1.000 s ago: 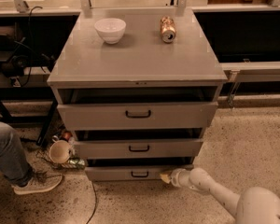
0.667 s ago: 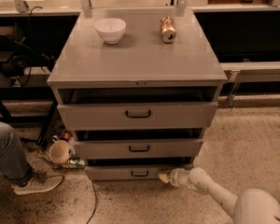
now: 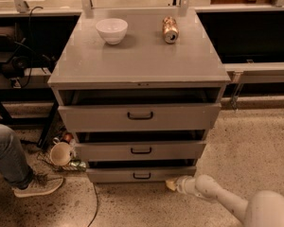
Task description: Close bottom drawer
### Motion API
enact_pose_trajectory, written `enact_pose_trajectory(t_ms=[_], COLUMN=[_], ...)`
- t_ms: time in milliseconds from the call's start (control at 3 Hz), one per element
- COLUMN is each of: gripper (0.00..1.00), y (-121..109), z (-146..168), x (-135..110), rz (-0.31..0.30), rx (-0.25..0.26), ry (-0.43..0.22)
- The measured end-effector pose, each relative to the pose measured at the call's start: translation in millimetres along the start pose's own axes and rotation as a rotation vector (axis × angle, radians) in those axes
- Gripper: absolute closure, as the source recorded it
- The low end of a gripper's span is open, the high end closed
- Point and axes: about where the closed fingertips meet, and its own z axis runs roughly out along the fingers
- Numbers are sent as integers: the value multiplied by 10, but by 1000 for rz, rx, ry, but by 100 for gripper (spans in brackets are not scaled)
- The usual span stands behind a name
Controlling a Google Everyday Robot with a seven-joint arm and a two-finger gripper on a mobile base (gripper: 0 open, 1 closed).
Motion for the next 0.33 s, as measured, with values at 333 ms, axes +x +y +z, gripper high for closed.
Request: enact_pose_trajectory(t_ms=[333], gripper=[100], y=[-63], z=[-429], x=[349], rz=[97], rx=[59], ry=[46])
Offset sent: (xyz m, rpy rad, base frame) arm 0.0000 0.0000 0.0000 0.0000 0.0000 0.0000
